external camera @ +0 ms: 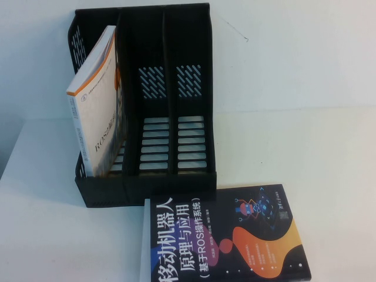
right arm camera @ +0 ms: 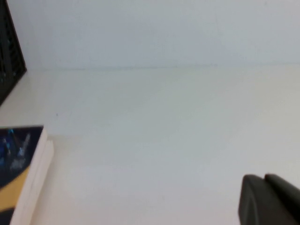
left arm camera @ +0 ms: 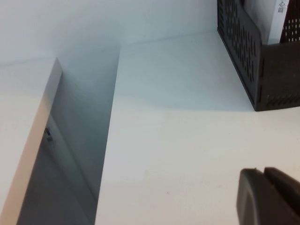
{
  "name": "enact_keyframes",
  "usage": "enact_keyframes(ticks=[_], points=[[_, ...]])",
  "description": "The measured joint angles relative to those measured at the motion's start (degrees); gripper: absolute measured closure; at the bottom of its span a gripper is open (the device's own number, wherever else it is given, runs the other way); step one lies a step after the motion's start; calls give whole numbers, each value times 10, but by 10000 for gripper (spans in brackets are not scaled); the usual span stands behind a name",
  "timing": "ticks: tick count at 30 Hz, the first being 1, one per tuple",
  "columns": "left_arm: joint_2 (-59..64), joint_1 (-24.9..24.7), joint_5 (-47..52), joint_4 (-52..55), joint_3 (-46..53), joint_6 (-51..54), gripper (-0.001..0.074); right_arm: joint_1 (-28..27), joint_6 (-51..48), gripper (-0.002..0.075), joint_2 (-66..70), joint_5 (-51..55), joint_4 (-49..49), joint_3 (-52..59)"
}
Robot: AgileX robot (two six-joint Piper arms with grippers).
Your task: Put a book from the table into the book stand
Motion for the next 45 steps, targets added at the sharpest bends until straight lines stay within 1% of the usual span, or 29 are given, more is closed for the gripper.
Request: enact_keyframes(ticks=[2, 4, 6, 9, 12, 14, 16, 20, 23, 26, 28, 30, 32, 34, 36, 39, 45], points=[[0, 0, -13, 6, 1, 0, 738, 0, 0, 728, 0, -42, 0, 0], [0, 0, -53, 6, 2, 1, 738, 0, 0, 728, 0, -107, 0, 0], [0, 0, -135, 6, 2, 2, 738, 0, 0, 728, 0, -187, 0, 0], [0, 0, -287, 6, 2, 2, 738, 0, 0, 728, 0, -303, -1, 0], [0, 0, -414, 6, 2, 2, 738, 0, 6, 728, 0, -411, -1, 0], [0, 0, -481, 9, 2, 1, 738, 0, 5, 728, 0, -466, 3, 0], [0, 0, -541, 10, 2, 1, 738, 0, 1, 728, 0, -506, 17, 0], [0, 0, -637, 11, 2, 1, 738, 0, -6, 728, 0, -545, 55, 0], [0, 0, -667, 11, 2, 7, 738, 0, -10, 728, 0, -575, 94, 0], [0, 0, -665, 12, 2, 20, 738, 0, -32, 728, 0, -579, 148, 0], [-1, 0, -630, 21, 1, 21, 738, 0, -54, 727, 0, -558, 164, 0], [-2, 0, -545, 24, -18, 16, 738, 0, -77, 727, 0, -479, 174, -10], [-2, 0, -457, 16, -51, -5, 738, 0, -104, 727, 0, -360, 178, -47], [-2, 0, -372, -18, -98, -33, 738, 0, -135, 727, 15, -239, 179, -91], [7, 0, -299, -61, -142, -48, 738, 0, -162, 727, 49, -154, 179, -136], [37, 0, -231, -76, -182, -49, 738, 0, -170, 727, 112, -68, 180, -195], [143, 0, -129, -74, -202, -41, 738, 0, -125, 727, 277, 74, 181, -311]])
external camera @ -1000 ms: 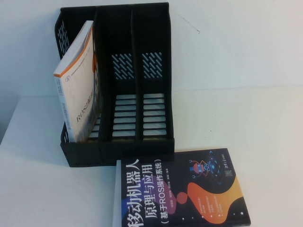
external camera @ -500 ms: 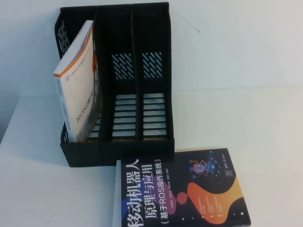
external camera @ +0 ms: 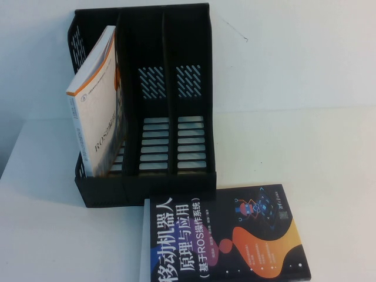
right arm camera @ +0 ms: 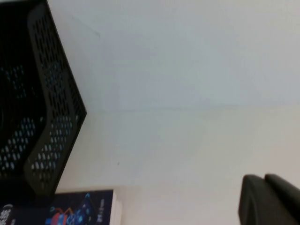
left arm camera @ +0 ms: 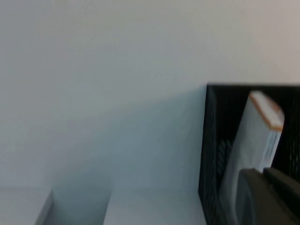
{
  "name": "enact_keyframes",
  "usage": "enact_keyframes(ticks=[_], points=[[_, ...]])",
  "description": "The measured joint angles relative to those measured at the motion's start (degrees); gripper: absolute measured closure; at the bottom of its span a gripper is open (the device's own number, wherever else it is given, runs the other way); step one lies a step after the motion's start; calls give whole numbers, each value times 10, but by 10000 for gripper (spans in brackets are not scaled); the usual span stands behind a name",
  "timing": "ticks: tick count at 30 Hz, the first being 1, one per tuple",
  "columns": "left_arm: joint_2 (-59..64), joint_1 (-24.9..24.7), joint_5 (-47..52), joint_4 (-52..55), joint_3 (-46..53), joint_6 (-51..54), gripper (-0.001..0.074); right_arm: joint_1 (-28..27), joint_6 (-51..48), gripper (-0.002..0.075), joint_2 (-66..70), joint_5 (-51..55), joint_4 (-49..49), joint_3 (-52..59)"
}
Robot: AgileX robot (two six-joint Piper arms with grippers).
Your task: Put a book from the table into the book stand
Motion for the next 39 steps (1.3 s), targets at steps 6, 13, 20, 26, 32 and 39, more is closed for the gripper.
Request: enact_keyframes(ticks=[6, 13, 20, 26, 32, 39], points=[[96, 0, 71, -6, -4, 16, 738, 0, 30, 727, 165, 52, 2, -68], [166, 0, 112, -75, -14, -3, 738, 7, -4, 726, 398, 35, 65, -77], [306, 0, 285, -87, -105, 53, 738, 110, -37, 726, 557, -41, 111, -78], [378, 0, 305, -130, -122, 82, 738, 156, -35, 726, 630, -55, 117, -104], [389, 0, 312, -177, -122, 128, 738, 180, -34, 726, 674, -52, 126, -129], [389, 0, 312, -183, -122, 135, 738, 227, -34, 726, 682, -53, 138, -150]])
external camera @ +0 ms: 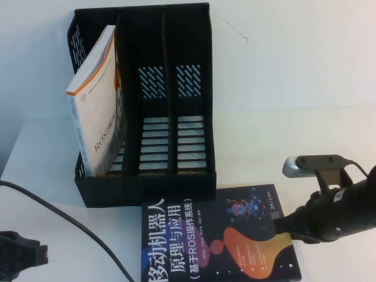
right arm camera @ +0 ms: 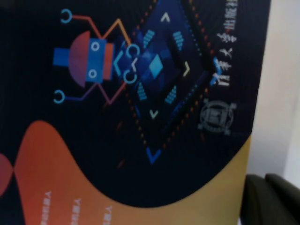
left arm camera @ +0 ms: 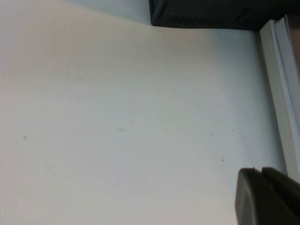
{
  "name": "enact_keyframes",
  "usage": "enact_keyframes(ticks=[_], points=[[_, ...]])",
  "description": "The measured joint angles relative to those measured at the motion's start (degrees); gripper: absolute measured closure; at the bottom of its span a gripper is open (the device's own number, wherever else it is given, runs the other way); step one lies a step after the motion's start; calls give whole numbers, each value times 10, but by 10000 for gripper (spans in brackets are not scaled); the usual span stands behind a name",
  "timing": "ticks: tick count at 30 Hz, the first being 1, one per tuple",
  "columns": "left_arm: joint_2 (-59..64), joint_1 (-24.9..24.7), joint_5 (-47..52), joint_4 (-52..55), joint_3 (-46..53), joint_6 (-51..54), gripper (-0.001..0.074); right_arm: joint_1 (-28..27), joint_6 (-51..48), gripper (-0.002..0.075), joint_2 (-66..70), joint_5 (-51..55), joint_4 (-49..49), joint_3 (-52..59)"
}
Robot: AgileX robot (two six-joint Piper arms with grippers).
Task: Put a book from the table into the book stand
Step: Push book with right arm
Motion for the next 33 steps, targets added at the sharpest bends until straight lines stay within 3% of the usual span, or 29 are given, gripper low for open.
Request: enact_keyframes(ticks=[12, 22, 33], points=[[0, 0, 13, -4, 0, 1, 738, 26, -32, 726, 11, 7, 50, -19], [0, 0, 14, -74, 0, 32, 738, 33, -168, 726, 11, 9, 169, -19], [0, 0, 10, -188, 11, 84, 738, 29, -176, 726, -31, -12, 155, -19]])
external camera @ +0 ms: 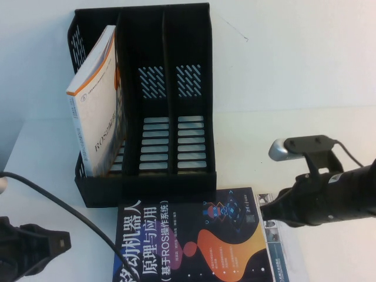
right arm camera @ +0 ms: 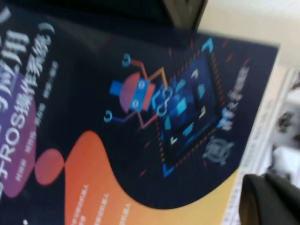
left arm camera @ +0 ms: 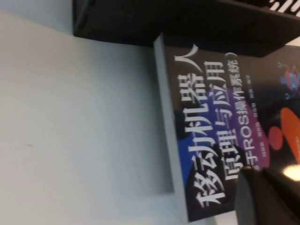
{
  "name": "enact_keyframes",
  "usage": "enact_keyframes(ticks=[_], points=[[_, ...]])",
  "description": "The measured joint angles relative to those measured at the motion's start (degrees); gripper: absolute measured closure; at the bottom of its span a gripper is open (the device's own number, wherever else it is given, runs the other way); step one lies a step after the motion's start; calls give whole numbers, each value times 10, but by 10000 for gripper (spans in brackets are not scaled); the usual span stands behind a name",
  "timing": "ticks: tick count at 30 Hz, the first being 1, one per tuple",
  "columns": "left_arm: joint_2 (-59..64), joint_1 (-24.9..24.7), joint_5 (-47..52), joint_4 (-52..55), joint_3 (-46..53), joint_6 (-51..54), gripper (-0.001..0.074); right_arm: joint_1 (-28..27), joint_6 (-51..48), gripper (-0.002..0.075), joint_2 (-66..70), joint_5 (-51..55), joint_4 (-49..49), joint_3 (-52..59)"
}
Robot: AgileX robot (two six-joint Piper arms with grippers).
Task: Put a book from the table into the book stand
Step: Push book with right arm, then pick up the book with your left arm
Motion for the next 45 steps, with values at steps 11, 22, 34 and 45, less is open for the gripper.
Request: enact_keyframes(ticks=[11, 22, 34, 45], points=[[35, 0, 98, -185, 17, 150, 738, -96, 87, 726, -191, 105, -135, 0], [146, 0, 151, -350, 17, 288, 738, -118, 299, 726, -426, 264, -445, 0], [289, 65, 116, -359, 17, 306, 728, -120, 433, 726, -622, 415, -626, 66], [312, 130, 151, -361, 17, 367, 108, -120, 496, 726, -724, 432, -631, 163]])
